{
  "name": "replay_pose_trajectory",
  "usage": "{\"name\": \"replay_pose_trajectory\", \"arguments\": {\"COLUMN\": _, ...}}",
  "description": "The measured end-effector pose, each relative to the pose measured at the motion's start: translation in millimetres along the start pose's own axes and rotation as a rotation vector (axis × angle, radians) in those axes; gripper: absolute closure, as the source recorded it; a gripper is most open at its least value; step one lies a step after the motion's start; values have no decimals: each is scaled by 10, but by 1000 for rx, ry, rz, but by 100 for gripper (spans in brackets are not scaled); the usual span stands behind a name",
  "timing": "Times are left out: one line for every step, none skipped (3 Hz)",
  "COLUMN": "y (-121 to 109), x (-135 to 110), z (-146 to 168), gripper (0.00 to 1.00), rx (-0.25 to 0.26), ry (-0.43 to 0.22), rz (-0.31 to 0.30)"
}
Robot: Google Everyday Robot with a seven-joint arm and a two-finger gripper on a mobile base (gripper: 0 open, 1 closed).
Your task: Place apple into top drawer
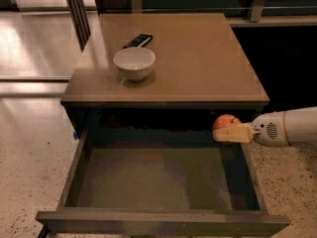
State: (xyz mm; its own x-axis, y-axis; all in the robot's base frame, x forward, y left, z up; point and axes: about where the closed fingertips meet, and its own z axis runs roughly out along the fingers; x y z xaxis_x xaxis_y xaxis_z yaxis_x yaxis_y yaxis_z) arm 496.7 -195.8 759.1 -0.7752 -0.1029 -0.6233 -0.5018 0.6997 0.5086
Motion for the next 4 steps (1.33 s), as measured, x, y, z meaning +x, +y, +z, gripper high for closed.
{"name": "replay_pose_trajectory", "arguments": {"y": -123, "x": 116, "z": 136, "gripper": 100, "rx": 35, "ry": 2, "rz": 36}}
{"name": "replay_pose_trajectory", "arguments": {"y": -273, "x": 203, "z": 363, "gripper": 100, "rx": 31, "ry": 58, "rz": 57}}
{"name": "replay_pose_trajectory", "arguments": {"y": -483, "x": 306, "z": 589, "gripper": 100, "rx": 59, "ry": 127, "rz": 77}}
{"name": "replay_pose_trajectory", "arguments": {"y": -684, "x": 418, "z": 730, "gripper": 100, "rx": 84, "ry": 172, "rz": 107}}
